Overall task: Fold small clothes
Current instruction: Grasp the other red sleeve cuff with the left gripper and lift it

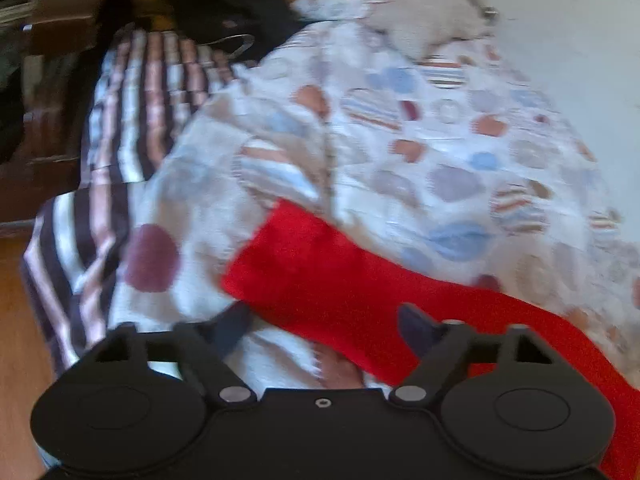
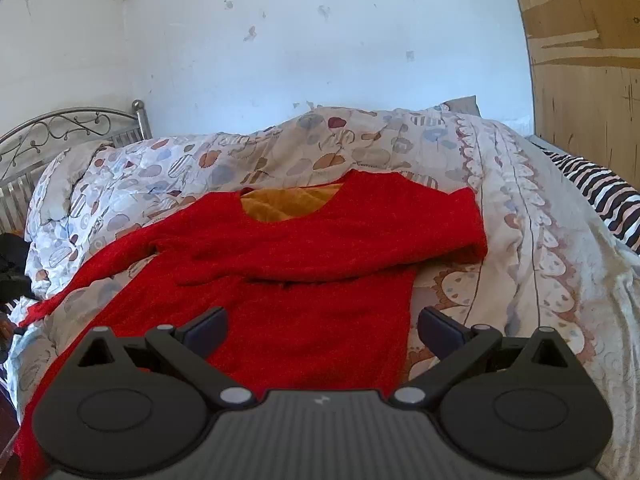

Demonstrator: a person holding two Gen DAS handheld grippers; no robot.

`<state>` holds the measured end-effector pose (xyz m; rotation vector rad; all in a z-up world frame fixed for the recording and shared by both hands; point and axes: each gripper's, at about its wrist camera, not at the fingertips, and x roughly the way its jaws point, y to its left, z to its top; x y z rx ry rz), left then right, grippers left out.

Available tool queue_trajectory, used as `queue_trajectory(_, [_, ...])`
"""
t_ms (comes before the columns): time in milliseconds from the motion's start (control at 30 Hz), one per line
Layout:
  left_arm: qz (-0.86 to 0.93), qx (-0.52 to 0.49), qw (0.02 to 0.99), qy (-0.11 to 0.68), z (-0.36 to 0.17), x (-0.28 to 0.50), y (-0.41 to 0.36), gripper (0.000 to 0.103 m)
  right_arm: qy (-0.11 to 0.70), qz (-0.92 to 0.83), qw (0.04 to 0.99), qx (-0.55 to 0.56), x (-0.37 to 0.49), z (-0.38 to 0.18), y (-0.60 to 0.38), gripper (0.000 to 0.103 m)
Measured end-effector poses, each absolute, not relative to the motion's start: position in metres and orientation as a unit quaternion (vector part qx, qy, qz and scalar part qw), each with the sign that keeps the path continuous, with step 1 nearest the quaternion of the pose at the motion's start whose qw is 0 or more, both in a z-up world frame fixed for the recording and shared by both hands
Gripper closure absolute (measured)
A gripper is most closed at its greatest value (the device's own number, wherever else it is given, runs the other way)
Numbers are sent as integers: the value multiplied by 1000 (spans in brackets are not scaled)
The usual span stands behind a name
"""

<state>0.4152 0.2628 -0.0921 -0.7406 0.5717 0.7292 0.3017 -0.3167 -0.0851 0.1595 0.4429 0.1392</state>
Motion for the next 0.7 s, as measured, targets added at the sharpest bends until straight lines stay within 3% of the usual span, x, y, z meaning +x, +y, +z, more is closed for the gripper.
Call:
queue_trajectory(33, [357,-346,823,274,-94,417,265,47,218,70,970,79,302,-85,-316,0])
queue_trajectory(100, [373,-341,819,270,-94,418,268,60,218,71,970,79,302,-86,-314,0])
queue_trajectory(133, [378,-337,821,263,-93,417,268,75,218,71,970,79,302,-86,-314,0])
queue_trajectory(233, [377,-327,830,250,-88,417,270,89,217,72,970,82,301,-87,-312,0])
queue_trajectory(433, [350,-263,874,210,-56,423,248,92,211,73,970,91,297,-87,-312,0])
queue_trajectory(700, [223,-160,955,110,40,441,166,92,201,72,971,110,294,-87,-318,0])
